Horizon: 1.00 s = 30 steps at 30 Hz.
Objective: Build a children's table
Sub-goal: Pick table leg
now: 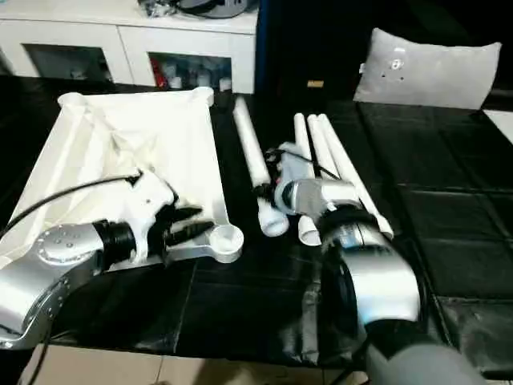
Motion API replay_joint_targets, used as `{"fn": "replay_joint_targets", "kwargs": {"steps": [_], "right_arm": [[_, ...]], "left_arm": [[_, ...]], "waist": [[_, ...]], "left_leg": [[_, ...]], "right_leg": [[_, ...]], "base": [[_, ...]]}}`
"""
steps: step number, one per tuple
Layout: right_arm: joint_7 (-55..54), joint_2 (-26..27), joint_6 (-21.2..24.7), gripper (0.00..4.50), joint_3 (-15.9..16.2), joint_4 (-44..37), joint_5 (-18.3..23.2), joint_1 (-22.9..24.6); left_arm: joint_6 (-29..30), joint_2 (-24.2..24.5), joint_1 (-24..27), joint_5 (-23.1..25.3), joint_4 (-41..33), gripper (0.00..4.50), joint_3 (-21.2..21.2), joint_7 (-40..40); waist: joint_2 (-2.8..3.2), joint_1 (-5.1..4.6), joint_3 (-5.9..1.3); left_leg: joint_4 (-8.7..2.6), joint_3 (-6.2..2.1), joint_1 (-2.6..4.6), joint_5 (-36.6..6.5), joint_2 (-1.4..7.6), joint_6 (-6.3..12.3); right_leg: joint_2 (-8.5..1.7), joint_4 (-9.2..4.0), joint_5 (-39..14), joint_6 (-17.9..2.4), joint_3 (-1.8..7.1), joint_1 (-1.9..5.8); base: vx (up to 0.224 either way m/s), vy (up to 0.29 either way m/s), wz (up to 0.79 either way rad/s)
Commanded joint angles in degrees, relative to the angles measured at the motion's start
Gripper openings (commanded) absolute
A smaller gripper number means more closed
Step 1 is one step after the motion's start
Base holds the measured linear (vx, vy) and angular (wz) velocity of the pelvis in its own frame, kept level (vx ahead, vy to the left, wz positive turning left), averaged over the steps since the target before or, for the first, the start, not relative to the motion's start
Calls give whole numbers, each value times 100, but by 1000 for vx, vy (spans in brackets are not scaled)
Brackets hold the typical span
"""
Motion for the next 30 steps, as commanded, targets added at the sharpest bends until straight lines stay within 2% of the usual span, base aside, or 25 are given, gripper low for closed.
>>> {"fn": "replay_joint_targets", "kwargs": {"steps": [1,2,3,4,5,6,7,8,9,11,12,13,14,16,17,18,19,20,22,23,26,27,28,30], "right_arm": [[-2,93,-115,186,-142,-662,227,174],[94,216,-623,186,-65,-1194,194,493],[75,311,-656,186,0,-1548,201,627],[75,312,-655,186,1,-1553,201,629],[154,383,-456,186,-13,-1817,340,680],[323,505,-280,186,-140,-2290,686,883],[454,517,-354,186,-112,-2512,747,1039],[548,532,-397,186,-83,-2806,800,1230],[602,549,-326,186,-103,-3114,900,1390],[835,577,-275,186,-272,-3537,1235,1615],[835,577,-275,186,-272,-3537,1235,1615],[1190,564,-277,186,-439,-3972,1649,1892],[1336,544,-244,186,-522,-4169,1843,2016],[1647,444,18,186,-622,-4840,2286,2381],[1715,389,106,186,-631,-4977,2370,2455],[1775,371,169,186,-596,-5131,2432,2542],[1854,361,231,186,-559,-5301,2516,2635],[1901,345,285,186,-535,-5431,2595,2701],[2042,286,418,186,-442,-5715,2735,2887],[2110,262,487,186,-415,-5828,2817,2955],[2304,221,652,186,-325,-6103,3102,3125],[2343,214,689,186,-293,-6173,3172,3164],[2369,213,715,186,-252,-6236,3212,3197],[2445,187,800,186,-216,-6389,3323,3312]], "left_arm": [[-88,-78,-144,-12,99,161,126,137],[-120,-161,-213,45,210,161,184,263],[-95,-191,-261,57,241,161,321,384],[-94,-191,-262,57,241,161,323,386],[-56,-280,-363,4,332,161,520,528],[-99,-465,-490,-31,518,161,747,792],[-93,-566,-564,-13,640,161,820,951],[-57,-706,-665,-19,764,161,937,1136],[11,-883,-802,-92,868,161,1103,1317],[-28,-1083,-1016,-226,955,161,1244,1425],[-28,-1083,-1016,-226,955,178,1244,1425],[80,-1428,-1328,-691,1094,189,1557,1478],[181,-1562,-1456,-901,1146,196,1664,1468],[381,-1757,-1809,-1232,1308,196,1818,1394],[417,-1837,-1903,-1289,1364,196,1865,1435],[485,-1886,-1967,-1394,1400,196,1935,1435],[554,-1908,-2036,-1555,1407,196,1978,1337],[610,-1936,-2104,-1661,1421,196,2007,1269],[825,-2140,-2296,-2058,1485,196,2156,1214],[917,-2238,-2386,-2228,1490,196,2203,1205],[1194,-2372,-2543,-2625,1416,196,2277,1189],[1248,-2365,-2568,-2667,1407,196,2269,1183],[1279,-2337,-2577,-2659,1382,196,2208,1146],[1312,-2390,-2552,-2628,1300,196,2074,1164]], "waist": [[97,42,-447],[104,57,-442],[98,69,-439],[155,60,-451],[149,64,-455],[165,64,-449],[176,91,-440],[212,117,-452],[192,125,-447],[234,195,-450],[222,198,-444],[229,215,-442],[274,258,-439],[182,316,-451],[155,336,-446],[171,351,-453],[106,319,-436],[134,321,-430],[135,301,-427],[88,300,-420],[85,301,-403],[89,311,-398],[131,298,-399],[135,309,-408]], "left_leg": [[-338,-31,15,-29,206,204],[-343,-31,20,-103,222,187],[-344,-27,24,-119,227,177],[-345,-39,38,-112,222,144],[-354,-49,39,-147,201,119],[-351,-49,34,-183,190,108],[-348,-45,32,-237,202,123],[-351,-60,49,-222,211,108],[-352,-52,50,-204,204,114],[-353,-63,56,-179,205,80],[-354,-50,50,-223,196,95],[-357,-53,48,-245,199,80],[-355,-58,66,-313,210,45],[-360,-64,40,-206,195,110],[-350,-61,24,-96,180,183],[-351,-80,15,-49,191,201],[-355,-64,-8,-60,174,236],[-346,-61,-13,-69,157,241],[-342,-56,-14,-80,148,234],[-339,-49,-24,-77,141,254],[-345,-53,-22,-144,153,255],[-347,-53,-12,-163,155,258],[-353,-63,-11,-163,161,254],[-352,-67,0,-152,173,241]], "right_leg": [[-402,-331,738,-1687,212,394],[-422,-342,648,-1662,215,387],[-425,-352,620,-1625,218,384],[-414,-353,700,-1616,209,388],[-392,-352,679,-1631,201,401],[-390,-351,639,-1640,207,411],[-399,-375,626,-1590,223,418],[-406,-367,605,-1569,216,405],[-398,-380,602,-1558,216,402],[-408,-378,535,-1548,218,393],[-399,-399,495,-1527,221,395],[-404,-404,454,-1504,221,395],[-411,-409,472,-1525,220,387],[-407,-389,625,-1534,221,417],[-409,-391,687,-1500,225,438],[-430,-376,685,-1509,221,441],[-426,-414,525,-1478,216,446],[-437,-428,328,-1439,223,447],[-428,-451,145,-1391,223,441],[-421,-467,-30,-1371,227,446],[-428,-502,-373,-1325,220,418],[-421,-519,-497,-1265,223,412],[-411,-534,-541,-1215,214,392],[-412,-532,-519,-1178,219,389]], "base": [[0,0,0],[0,0,0],[0,0,0],[0,0,0],[0,0,0],[0,0,0],[0,0,0],[0,0,0],[0,0,0],[0,0,0],[0,0,0],[0,0,0],[0,0,0],[0,0,0],[0,0,0],[0,0,0],[0,0,0],[0,0,0],[0,0,0],[0,0,0],[0,0,0],[0,0,0],[0,0,0],[0,0,0]]}}
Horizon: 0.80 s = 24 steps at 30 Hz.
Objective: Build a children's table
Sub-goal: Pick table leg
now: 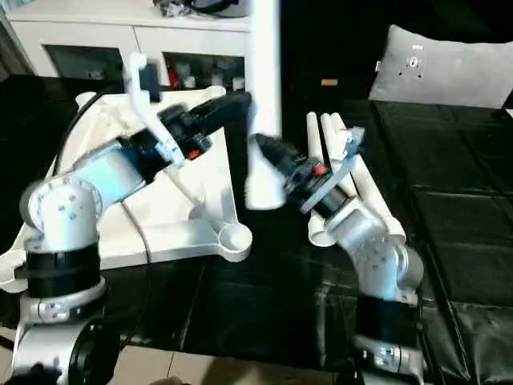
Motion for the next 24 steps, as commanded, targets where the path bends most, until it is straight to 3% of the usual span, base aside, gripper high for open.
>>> {"fn": "replay_joint_targets", "kwargs": {"steps": [1,2,3,4,6,7,10,16,17,18,19,20,24], "right_arm": [[145,-24,120,186,60,-299,214,58],[150,-21,140,186,73,-346,250,83],[181,-43,167,186,177,-474,240,153],[187,-47,174,186,190,-494,245,163],[211,-68,191,186,239,-544,281,193],[213,-84,163,186,287,-558,253,209],[231,-166,49,186,510,-584,74,272],[179,-231,-44,186,694,-547,-157,297],[188,-262,-85,186,753,-516,-199,307],[191,-272,-98,186,769,-510,-208,309],[194,-314,-163,185,830,-458,-270,296],[195,-319,-172,184,838,-451,-278,294],[178,-353,-347,183,945,-382,-451,282]], "left_arm": [[119,-43,-44,-53,-100,196,-89,34],[140,-65,-61,-92,-88,196,-70,65],[208,-146,-68,-249,-44,196,24,131],[215,-150,-65,-241,-26,196,13,136],[209,-77,-30,-152,17,196,-146,70],[215,-27,-1,-151,15,196,-212,12],[179,19,107,-123,36,196,-306,-74],[91,99,242,-284,-140,196,-385,-445],[-6,197,318,-255,-220,196,-517,-621],[-48,229,338,-228,-237,196,-562,-667],[-190,341,397,-128,-264,196,-710,-834],[-208,356,404,-116,-267,196,-727,-854],[-504,574,502,72,-310,196,-894,-1131]], "waist": [[-4,28,-428],[-4,34,-430],[72,29,-438],[42,21,-436],[38,32,-450],[84,33,-462],[60,17,-458],[77,-3,-447],[39,9,-450],[57,14,-447],[-13,-17,-444],[33,-7,-440],[47,-20,-438]], "left_leg": [[-358,-67,-5,-154,177,205],[-363,-72,-6,-155,180,201],[-362,-83,2,-147,187,174],[-362,-76,1,-150,187,161],[-367,-84,-9,-55,189,196],[-364,-95,-7,-47,192,195],[-370,-91,-7,-36,197,204],[-374,-79,-6,-177,188,135],[-379,-81,-10,-139,194,144],[-384,-89,-12,-127,201,152],[-382,-68,-11,-136,201,166],[-387,-73,-8,-127,209,167],[-383,-63,6,-155,211,154]], "right_leg": [[-400,-511,-453,-1187,223,379],[-404,-510,-437,-1188,217,382],[-406,-502,-381,-1210,211,371],[-395,-509,-336,-1216,209,374],[-399,-486,-67,-1274,204,384],[-411,-476,-39,-1281,197,390],[-409,-490,3,-1290,190,390],[-420,-518,-234,-1259,203,394],[-427,-506,-227,-1262,205,400],[-433,-511,-249,-1247,203,392],[-420,-525,-263,-1226,206,388],[-427,-508,-298,-1214,211,380],[-426,-523,-393,-1166,217,361]], "base": [[0,0,0],[0,0,0],[0,0,0],[0,0,0],[0,0,0],[0,0,0],[0,0,0],[0,0,0],[0,0,0],[0,0,0],[0,0,0],[0,0,0],[0,0,0]]}}
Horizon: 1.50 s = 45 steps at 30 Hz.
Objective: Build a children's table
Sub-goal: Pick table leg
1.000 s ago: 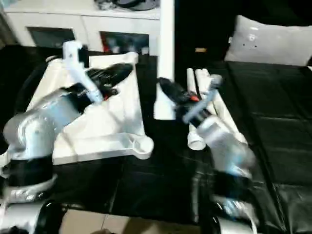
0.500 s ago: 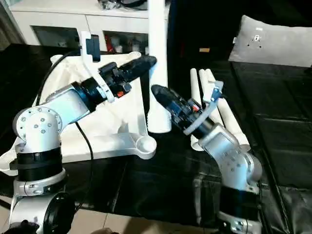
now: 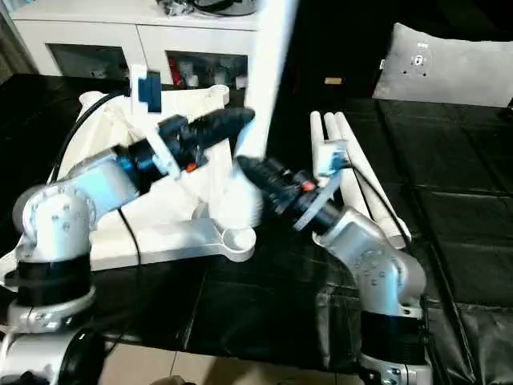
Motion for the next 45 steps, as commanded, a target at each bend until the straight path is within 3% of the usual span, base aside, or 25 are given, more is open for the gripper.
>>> {"fn": "replay_joint_targets", "kwargs": {"steps": [1,3,5,13,16,17,22,26,27,28,29,35,36,38,45], "right_arm": [[35,-23,-153,183,170,-55,-137,-36],[58,-35,-217,183,237,-62,-217,-9],[71,-39,-252,183,283,-78,-233,20],[223,-137,-477,183,582,-98,-444,211],[223,-181,-701,183,756,-62,-720,266],[196,-188,-787,183,793,-41,-803,274],[153,-190,-1062,183,903,85,-1029,218],[180,-299,-1322,183,1154,261,-1398,125],[181,-304,-1328,183,1163,264,-1409,124],[205,-376,-1396,183,1280,296,-1557,114],[204,-505,-1439,183,1467,346,-1796,82],[206,-843,-1302,183,1865,380,-2259,-31],[211,-890,-1250,183,1896,365,-2294,-73],[224,-938,-1184,183,1885,366,-2285,-204],[264,-997,-1074,183,1886,271,-2246,-428]], "left_arm": [[-142,119,85,141,-159,196,-325,-318],[-332,345,176,336,-216,201,-522,-568],[-455,478,233,402,-254,241,-630,-766],[-702,863,342,604,-159,242,-885,-1122],[-684,918,396,601,-174,242,-869,-1137],[-701,944,416,608,-197,242,-890,-1173],[-727,1080,505,625,-318,242,-1045,-1320],[-727,1209,616,668,-424,242,-1199,-1445],[-728,1210,619,670,-426,242,-1201,-1445],[-735,1231,643,684,-440,242,-1211,-1444],[-829,1301,678,827,-422,242,-1285,-1436],[-1467,1730,760,1626,-368,242,-1763,-1482],[-1540,1815,777,1721,-385,242,-1852,-1540],[-1564,1812,786,1750,-404,242,-1876,-1559],[-1575,1726,730,1861,-217,242,-1948,-1403]], "waist": [[-11,-15,-431],[2,-32,-438],[11,-38,-438],[33,-68,-431],[26,-78,-430],[-28,-86,-431],[-8,-98,-431],[-46,-117,-432],[-32,-112,-433],[-28,-114,-431],[-63,-103,-434],[-85,-121,-416],[-135,-117,-412],[-102,-140,-392],[-128,-131,-399]], "left_leg": [[-383,-65,29,-160,214,128],[-387,-70,33,-154,217,100],[-388,-73,34,-136,213,109],[-393,-63,45,-291,214,26],[-394,-62,43,-326,210,-20],[-395,-58,33,-321,208,-11],[-392,-63,33,-286,210,21],[-388,-53,28,-239,208,57],[-386,-58,34,-224,213,57],[-388,-57,33,-224,214,65],[-388,-62,30,-196,215,66],[-391,-53,34,-270,221,85],[-399,-60,35,-282,222,99],[-401,-49,54,-415,218,31],[-408,-51,64,-577,220,-35]], "right_leg": [[-419,-441,-453,-1178,222,356],[-417,-428,-420,-1152,221,358],[-417,-426,-340,-1154,220,357],[-417,-413,-323,-1265,222,357],[-416,-416,-410,-1227,224,356],[-416,-419,-403,-1229,227,372],[-421,-405,-453,-1228,227,360],[-416,-398,-395,-1253,229,360],[-417,-390,-382,-1256,227,356],[-419,-393,-379,-1255,229,357],[-423,-383,-405,-1231,226,369],[-424,-402,-616,-1124,239,356],[-422,-418,-671,-1103,235,359],[-420,-423,-895,-1084,242,336],[-418,-448,-1141,-1061,247,317]], "base": [[0,0,0],[0,0,0],[0,0,0],[0,0,0],[0,0,0],[0,0,0],[0,0,0],[0,0,0],[0,0,0],[0,0,0],[0,0,0],[0,0,0],[0,0,0],[0,0,0],[0,0,0]]}}
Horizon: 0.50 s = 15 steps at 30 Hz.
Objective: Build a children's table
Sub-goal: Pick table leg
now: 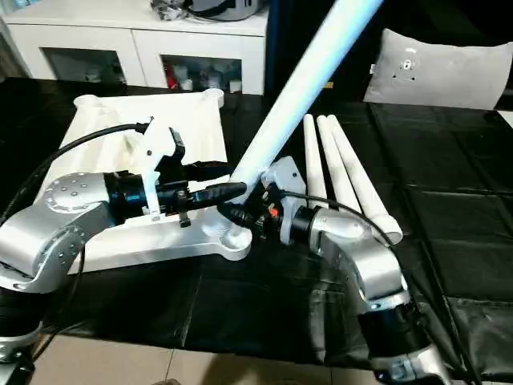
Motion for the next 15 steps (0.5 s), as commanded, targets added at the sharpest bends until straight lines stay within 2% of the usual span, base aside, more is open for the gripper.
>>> {"fn": "replay_joint_targets", "kwargs": {"steps": [1,3,6,7,10,13,15], "right_arm": [[91,20,51,183,99,-171,73,-182],[231,-96,175,183,155,-299,135,-262],[298,-136,251,183,163,-347,175,-317],[344,-158,257,183,171,-354,178,-337],[542,-261,341,183,190,-452,245,-435],[750,-386,459,183,211,-557,337,-532],[951,-523,612,183,232,-667,443,-586]], "left_arm": [[38,35,28,117,121,242,-265,-88],[55,190,49,59,87,242,-334,-360],[73,216,31,1,107,242,-306,-502],[139,219,21,-54,117,242,-296,-553],[315,285,-37,-189,185,242,-293,-737],[353,242,-128,-336,295,242,-157,-797],[528,161,-209,-595,329,242,4,-867]], "waist": [[-58,7,-385],[-73,4,-393],[-58,7,-394],[-73,2,-402],[-52,8,-404],[-52,17,-413],[-52,22,-422]], "left_leg": [[-407,-57,29,-616,219,-17],[-407,-59,21,-567,214,-3],[-404,-60,24,-524,217,8],[-397,-55,17,-483,217,17],[-388,-50,26,-470,197,24],[-381,-50,21,-387,210,62],[-372,-44,30,-373,200,54]], "right_leg": [[-421,-459,-1211,-1054,240,295],[-417,-450,-1168,-1033,239,305],[-416,-437,-1079,-1040,237,299],[-420,-431,-980,-1081,237,304],[-405,-423,-939,-1115,236,304],[-409,-405,-744,-1190,237,312],[-402,-396,-668,-1234,233,329]], "base": [[0,0,0],[0,0,0],[0,0,0],[0,0,0],[0,0,0],[0,0,0],[0,0,0]]}}
